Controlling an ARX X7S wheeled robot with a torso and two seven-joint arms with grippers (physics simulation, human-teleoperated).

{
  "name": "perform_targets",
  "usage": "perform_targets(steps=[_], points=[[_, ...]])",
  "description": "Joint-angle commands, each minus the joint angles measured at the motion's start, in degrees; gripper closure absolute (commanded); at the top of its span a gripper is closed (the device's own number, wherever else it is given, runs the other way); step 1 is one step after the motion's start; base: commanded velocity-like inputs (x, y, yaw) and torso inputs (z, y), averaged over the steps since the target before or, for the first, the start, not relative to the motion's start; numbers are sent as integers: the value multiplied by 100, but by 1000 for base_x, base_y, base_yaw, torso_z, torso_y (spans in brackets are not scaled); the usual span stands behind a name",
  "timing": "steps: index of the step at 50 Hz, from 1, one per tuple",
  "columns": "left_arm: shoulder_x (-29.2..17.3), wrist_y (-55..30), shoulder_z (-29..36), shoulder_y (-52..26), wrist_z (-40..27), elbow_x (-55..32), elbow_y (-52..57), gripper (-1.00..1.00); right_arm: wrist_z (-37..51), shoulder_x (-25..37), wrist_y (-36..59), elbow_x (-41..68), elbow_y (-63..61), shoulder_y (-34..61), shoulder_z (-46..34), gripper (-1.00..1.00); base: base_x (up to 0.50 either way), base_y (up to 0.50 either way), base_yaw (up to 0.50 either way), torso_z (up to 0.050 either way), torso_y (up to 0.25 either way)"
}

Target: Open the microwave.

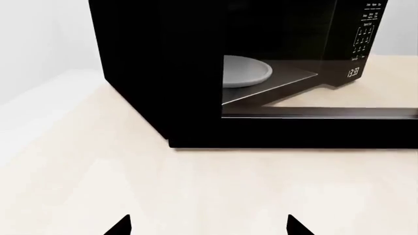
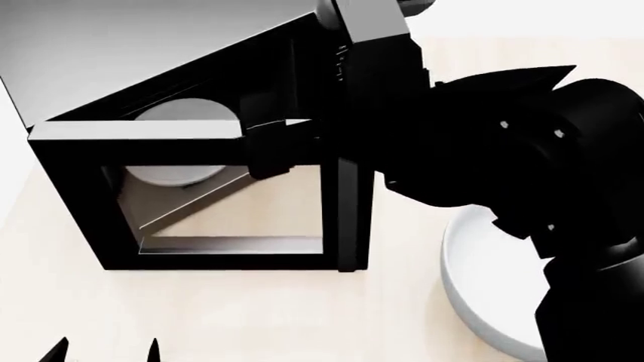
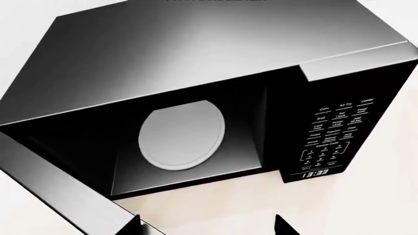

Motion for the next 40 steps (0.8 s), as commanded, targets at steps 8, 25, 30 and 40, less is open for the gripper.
perform_targets(steps=[8, 25, 30, 40], points=[[-1, 7, 36, 1, 39, -99, -27, -100, 677, 53, 282, 1328, -909, -626, 91, -100, 0, 2, 3, -1, -4], [-15, -6, 52, 1, 37, -137, -12, -100, 1094, 60, 383, 1863, -1370, -779, 211, -100, 0, 2, 3, -1, -3], [-15, 0, 56, -7, 43, -146, -26, -100, 1217, 67, 365, 2038, -1546, -895, 258, -100, 0, 3, 4, -2, -4], [-22, -4, 70, -15, 54, -167, -32, -100, 1417, 71, 293, 2302, -1855, -1120, 315, -100, 0, 3, 5, -1, -4]])
